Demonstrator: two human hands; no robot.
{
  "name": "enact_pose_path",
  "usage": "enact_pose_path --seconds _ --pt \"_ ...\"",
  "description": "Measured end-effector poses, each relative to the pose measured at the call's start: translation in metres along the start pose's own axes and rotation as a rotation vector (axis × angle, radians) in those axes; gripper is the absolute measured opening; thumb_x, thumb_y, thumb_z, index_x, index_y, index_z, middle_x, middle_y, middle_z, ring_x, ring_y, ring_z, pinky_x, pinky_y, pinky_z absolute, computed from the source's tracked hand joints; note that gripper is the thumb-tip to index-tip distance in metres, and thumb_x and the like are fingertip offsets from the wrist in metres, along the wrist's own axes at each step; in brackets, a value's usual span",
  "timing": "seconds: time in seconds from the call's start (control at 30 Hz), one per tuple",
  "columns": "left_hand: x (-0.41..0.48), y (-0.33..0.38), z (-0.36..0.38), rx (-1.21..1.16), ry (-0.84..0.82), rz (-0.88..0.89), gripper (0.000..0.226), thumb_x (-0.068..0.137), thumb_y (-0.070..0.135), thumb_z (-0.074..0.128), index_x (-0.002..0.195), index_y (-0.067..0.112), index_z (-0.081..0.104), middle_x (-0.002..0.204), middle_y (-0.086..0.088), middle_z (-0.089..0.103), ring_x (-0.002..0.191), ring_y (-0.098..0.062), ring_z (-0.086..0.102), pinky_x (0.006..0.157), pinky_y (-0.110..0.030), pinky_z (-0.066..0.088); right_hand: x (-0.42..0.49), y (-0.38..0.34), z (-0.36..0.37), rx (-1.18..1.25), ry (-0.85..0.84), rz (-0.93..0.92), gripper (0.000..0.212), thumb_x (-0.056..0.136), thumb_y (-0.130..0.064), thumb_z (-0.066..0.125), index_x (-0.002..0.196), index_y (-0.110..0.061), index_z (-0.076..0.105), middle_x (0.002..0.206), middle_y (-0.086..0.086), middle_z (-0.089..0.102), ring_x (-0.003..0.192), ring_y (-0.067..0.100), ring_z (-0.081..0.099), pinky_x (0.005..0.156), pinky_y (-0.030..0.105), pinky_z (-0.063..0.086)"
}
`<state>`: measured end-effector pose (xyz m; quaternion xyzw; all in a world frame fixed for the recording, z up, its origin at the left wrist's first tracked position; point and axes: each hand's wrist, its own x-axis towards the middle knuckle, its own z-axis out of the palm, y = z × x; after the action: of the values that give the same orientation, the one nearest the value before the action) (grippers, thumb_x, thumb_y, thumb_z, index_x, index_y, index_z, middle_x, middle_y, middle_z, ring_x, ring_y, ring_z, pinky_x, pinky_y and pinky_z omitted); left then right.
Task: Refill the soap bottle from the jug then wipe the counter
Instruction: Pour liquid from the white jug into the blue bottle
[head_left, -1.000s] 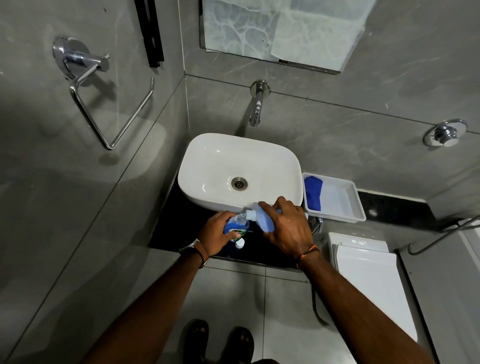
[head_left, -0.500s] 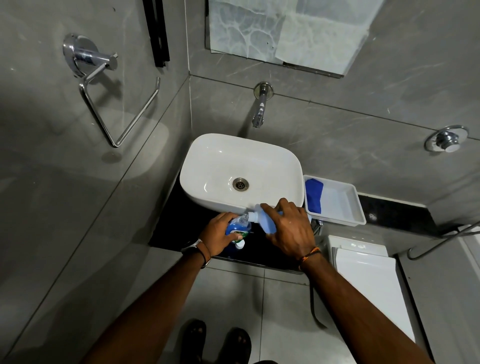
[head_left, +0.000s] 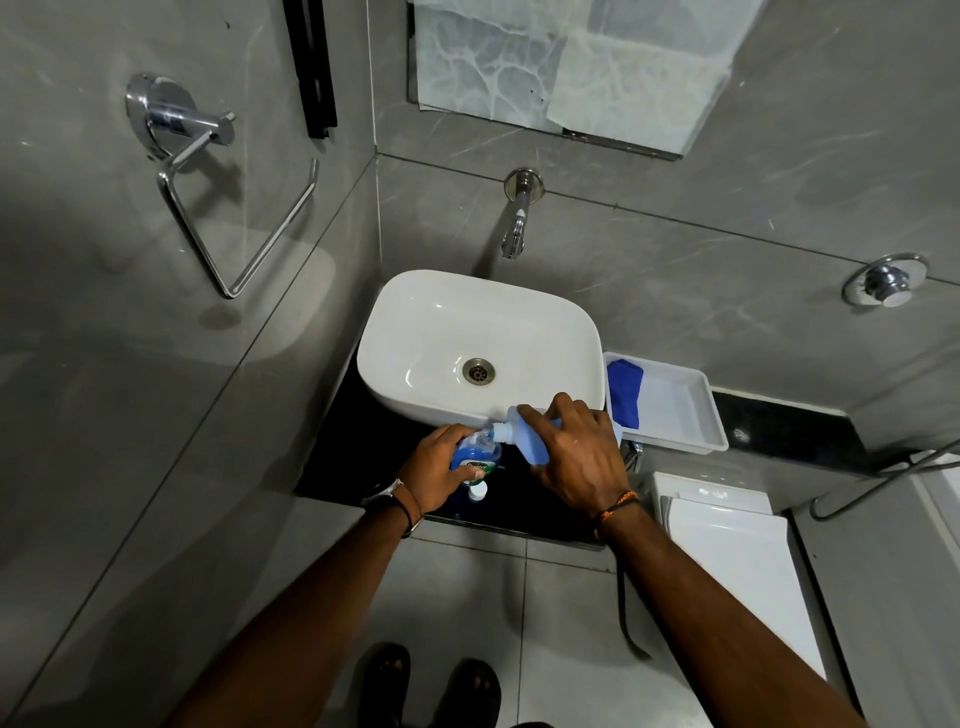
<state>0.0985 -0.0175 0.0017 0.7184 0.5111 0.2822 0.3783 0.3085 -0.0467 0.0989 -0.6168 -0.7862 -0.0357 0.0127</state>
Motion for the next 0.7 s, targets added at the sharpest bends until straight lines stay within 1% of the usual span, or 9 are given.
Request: enact_pose_path --seconds 0.1,0.23,0.37,0.53,0.7 --pt "0.0006 0.0001 -0.0009 0.000 0.006 -0.001 0.053 0.081 0.013 0.081 0.128 0.006 0.059 0.128 -0.013 0.063 0.117 -0.026 0.063 0.101 -0.043 0.056 0.0004 -0.0003 -0.0014 0.002 -0.002 -0.004 0.070 0.078 -0.041 0.079 0.142 -0.027 0.055 0.112 0.009 0.057 0.099 0.032 0.060 0.088 0.047 0.051" --pt "0.0010 -0.0008 -0.0015 0.002 0.007 0.000 0.051 0.080 0.015 0.081 0.125 0.006 0.059 0.124 -0.013 0.064 0.113 -0.025 0.064 0.098 -0.043 0.057 0.0009 -0.0021 -0.0029 -0.012 -0.015 0.000 0.070 0.079 -0.040 0.078 0.143 -0.028 0.054 0.114 0.009 0.057 0.101 0.031 0.060 0.090 0.047 0.050" --pt "0.0024 -0.0019 -0.0024 -0.001 0.007 -0.012 0.049 0.079 0.013 0.082 0.122 0.005 0.061 0.119 -0.014 0.064 0.106 -0.028 0.066 0.094 -0.046 0.057 0.0018 -0.0038 -0.0046 -0.023 0.001 0.007 0.067 0.078 -0.037 0.077 0.141 -0.029 0.055 0.111 0.007 0.056 0.096 0.031 0.059 0.085 0.045 0.049" --pt "0.0030 -0.0025 -0.0019 0.002 0.008 -0.014 0.049 0.079 0.012 0.082 0.122 0.005 0.060 0.119 -0.014 0.064 0.108 -0.027 0.065 0.094 -0.045 0.057 0.0033 -0.0040 -0.0058 -0.032 -0.014 0.005 0.068 0.080 -0.039 0.076 0.143 -0.029 0.053 0.114 0.007 0.055 0.100 0.031 0.058 0.089 0.046 0.049" --pt "0.0043 -0.0023 -0.0027 0.006 0.008 -0.005 0.050 0.080 0.013 0.082 0.123 0.005 0.060 0.120 -0.013 0.064 0.108 -0.026 0.065 0.095 -0.043 0.058 0.0049 -0.0047 -0.0065 -0.031 -0.005 0.006 0.069 0.076 -0.038 0.080 0.140 -0.028 0.055 0.111 0.008 0.056 0.097 0.031 0.060 0.087 0.046 0.050"
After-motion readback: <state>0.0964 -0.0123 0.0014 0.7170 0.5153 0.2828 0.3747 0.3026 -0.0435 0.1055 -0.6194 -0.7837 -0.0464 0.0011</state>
